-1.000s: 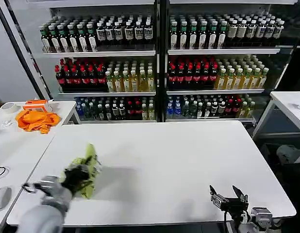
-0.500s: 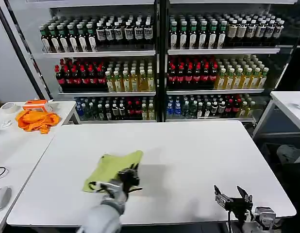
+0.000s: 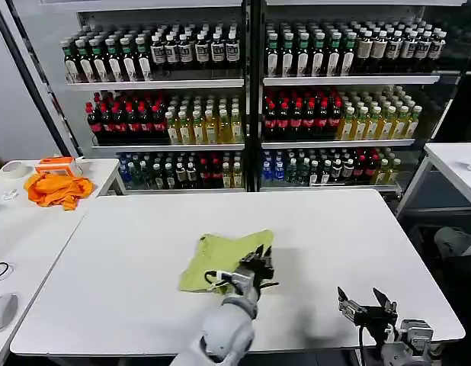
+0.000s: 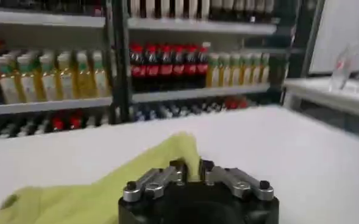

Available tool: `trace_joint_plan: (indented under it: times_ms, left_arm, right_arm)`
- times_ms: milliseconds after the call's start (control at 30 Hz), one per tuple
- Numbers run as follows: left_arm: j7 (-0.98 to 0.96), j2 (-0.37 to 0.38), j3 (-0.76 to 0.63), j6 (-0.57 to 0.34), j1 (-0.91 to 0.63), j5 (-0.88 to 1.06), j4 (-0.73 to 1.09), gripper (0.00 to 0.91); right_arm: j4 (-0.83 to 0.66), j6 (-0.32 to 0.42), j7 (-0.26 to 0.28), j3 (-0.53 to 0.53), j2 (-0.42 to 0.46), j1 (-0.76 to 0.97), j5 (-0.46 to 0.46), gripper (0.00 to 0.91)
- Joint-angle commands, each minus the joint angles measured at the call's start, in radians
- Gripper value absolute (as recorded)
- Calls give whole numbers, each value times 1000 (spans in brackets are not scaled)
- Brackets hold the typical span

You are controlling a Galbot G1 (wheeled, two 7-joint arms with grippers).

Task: Fold and organize the clothes.

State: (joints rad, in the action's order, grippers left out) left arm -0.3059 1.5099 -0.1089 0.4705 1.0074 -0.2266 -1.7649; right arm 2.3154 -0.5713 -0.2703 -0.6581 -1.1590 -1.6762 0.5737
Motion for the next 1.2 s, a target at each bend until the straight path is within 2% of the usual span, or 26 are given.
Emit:
trace_joint_plan:
  times_ms: [33,167,267,333,433,567,767,1000,1067,1100,1133,1167,1200]
  left_arm:
    - [49,86,-34,-274,17,-104,2,907]
    - [53,23,48,-284,119,-131,-144,907]
    - [38,-39,176,-288,195,-145,-215,907]
    - [30,-82,255,-289,266,-151,-254,907]
    - [23,-117,366,-300,361,-152,-292,907]
    - [19,-119,456,-316,454,-141,-332,907]
    - [19,-111,505,-329,535,-124,-380,907]
    - [20,-110,523,-338,570,-122,-408,907]
    - [20,-110,523,-338,574,-121,-409,907]
    - [20,-110,523,-339,576,-121,-409,907]
    - [20,-110,521,-339,576,-122,-410,907]
    - [20,-110,520,-339,576,-122,-409,907]
    - [20,-110,519,-339,576,-122,-409,907]
  right_arm:
    - [-10,0,1,31,3,39,4,907]
    - [-30,2,-5,81,6,95,26,907]
    - [-56,3,-17,148,5,159,73,907]
    - [-80,-1,-42,205,0,236,126,907]
    - [-122,0,-76,290,-14,335,154,907]
    - [-224,0,-126,386,-44,463,229,907]
    - [-375,-4,-176,456,-90,593,321,907]
    - [-480,-5,-190,491,-132,679,371,907]
    - [-508,-2,-204,496,-141,687,368,776]
    - [-519,0,-209,496,-145,690,366,584]
    - [-530,4,-212,495,-148,691,365,252]
    - [-535,7,-215,493,-150,690,365,151]
    - [-537,8,-217,491,-152,690,364,91]
